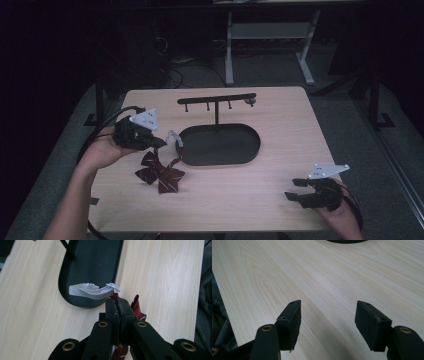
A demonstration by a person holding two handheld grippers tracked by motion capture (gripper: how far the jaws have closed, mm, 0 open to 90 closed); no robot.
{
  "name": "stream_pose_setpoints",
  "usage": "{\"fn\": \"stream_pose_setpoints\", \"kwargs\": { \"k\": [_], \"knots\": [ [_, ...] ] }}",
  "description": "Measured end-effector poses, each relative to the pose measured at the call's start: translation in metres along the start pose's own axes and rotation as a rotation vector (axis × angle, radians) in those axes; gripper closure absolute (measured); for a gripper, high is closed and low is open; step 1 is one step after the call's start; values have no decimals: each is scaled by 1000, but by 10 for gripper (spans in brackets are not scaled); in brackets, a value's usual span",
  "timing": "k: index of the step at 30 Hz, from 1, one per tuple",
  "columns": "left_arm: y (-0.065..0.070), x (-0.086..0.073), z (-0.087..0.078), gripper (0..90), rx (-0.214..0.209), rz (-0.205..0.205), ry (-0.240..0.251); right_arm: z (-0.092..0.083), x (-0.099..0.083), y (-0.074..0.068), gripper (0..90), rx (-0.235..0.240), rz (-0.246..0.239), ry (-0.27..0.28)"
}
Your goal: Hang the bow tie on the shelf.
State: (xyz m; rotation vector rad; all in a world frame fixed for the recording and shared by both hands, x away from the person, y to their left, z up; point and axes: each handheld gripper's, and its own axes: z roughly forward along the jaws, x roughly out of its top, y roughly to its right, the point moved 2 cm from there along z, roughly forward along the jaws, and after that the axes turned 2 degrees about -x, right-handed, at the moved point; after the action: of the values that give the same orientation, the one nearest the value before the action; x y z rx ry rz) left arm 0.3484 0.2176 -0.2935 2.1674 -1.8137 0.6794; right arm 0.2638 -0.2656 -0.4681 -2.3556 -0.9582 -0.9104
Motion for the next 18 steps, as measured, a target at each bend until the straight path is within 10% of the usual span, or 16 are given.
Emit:
{"fn": "stream_pose_setpoints", "kwargs": {
  "k": [18],
  "knots": [
    [-16,32,-10,888,5,32,26,-4,-3,3,373,1,30,7]
  ]
}}
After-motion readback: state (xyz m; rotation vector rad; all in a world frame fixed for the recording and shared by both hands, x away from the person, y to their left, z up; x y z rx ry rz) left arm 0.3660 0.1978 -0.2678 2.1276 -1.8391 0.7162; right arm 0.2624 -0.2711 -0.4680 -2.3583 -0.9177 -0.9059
